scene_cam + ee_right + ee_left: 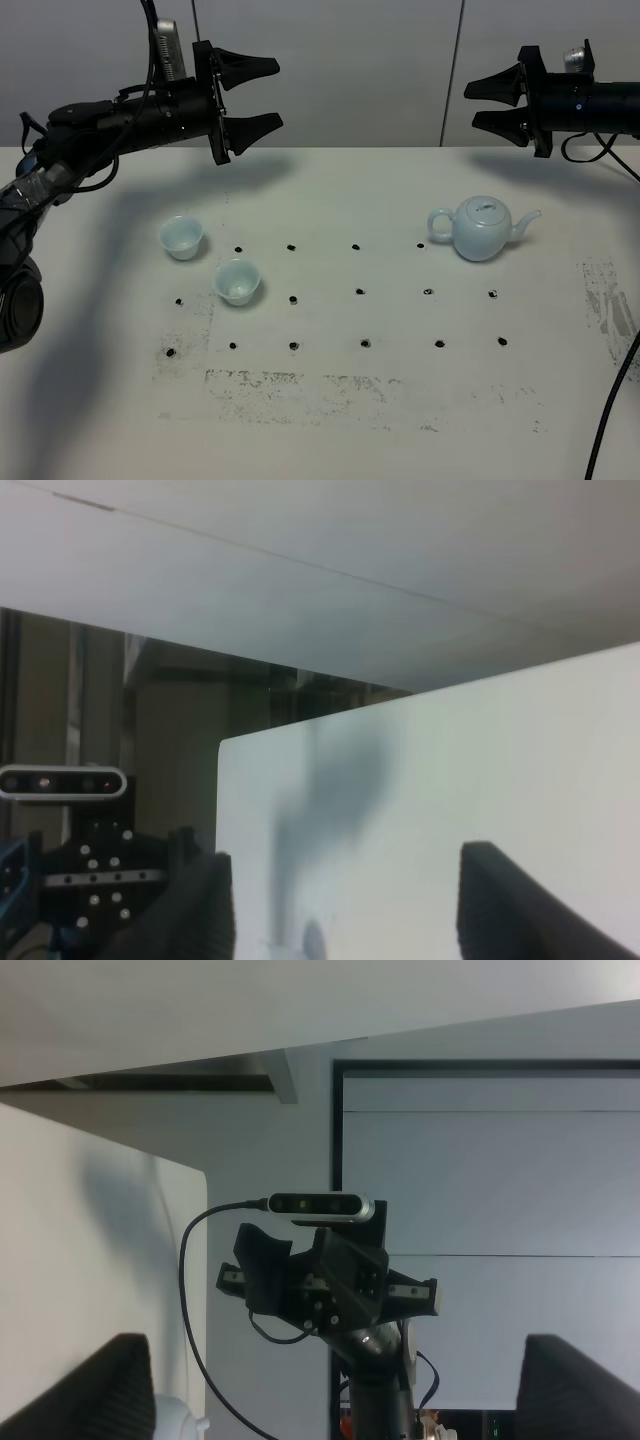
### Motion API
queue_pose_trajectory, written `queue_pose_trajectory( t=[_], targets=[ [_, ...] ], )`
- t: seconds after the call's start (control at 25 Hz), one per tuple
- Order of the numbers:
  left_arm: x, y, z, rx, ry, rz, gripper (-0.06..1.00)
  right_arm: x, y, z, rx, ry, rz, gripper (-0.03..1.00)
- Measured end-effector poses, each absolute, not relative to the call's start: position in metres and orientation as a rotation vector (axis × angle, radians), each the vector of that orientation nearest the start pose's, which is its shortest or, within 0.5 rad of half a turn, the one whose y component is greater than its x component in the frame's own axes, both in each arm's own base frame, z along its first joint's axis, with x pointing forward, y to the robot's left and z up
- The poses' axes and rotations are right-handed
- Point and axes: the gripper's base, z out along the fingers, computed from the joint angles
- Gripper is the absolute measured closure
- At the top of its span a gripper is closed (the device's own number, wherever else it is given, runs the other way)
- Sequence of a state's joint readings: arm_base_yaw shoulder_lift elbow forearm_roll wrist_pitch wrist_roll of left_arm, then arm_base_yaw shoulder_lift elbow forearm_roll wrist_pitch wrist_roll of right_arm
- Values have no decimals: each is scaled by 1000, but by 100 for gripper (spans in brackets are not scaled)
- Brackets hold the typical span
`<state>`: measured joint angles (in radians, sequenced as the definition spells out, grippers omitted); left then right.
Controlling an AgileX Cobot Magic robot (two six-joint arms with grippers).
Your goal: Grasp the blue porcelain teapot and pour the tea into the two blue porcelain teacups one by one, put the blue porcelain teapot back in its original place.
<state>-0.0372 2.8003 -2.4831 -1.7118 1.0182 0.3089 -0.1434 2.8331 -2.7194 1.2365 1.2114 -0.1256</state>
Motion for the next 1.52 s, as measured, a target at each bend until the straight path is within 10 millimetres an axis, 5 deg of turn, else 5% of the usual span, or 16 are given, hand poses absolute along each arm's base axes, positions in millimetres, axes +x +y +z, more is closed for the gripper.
queue_pose_trajectory(
  t=[0.44, 0.68, 0.92, 1.2, 1.52],
  targets=[
    [574, -95, 145, -473, 1919, -1894, 24, 569, -1, 158, 300, 2228, 1503, 49],
    [573, -94, 146, -208, 1886, -1746, 24, 569, -2, 173, -39, 2158, 1304, 49],
    [576, -88, 151, 183, 2021, -1191, 24, 568, -17, 183, -347, 2249, 800, 51],
    [586, -76, 192, 400, 2130, -314, 24, 567, -48, 174, -359, 2468, 293, 53],
    [546, -73, 242, 581, 2271, 124, 29, 536, -65, 242, -288, 2532, -16, 53]
  ],
)
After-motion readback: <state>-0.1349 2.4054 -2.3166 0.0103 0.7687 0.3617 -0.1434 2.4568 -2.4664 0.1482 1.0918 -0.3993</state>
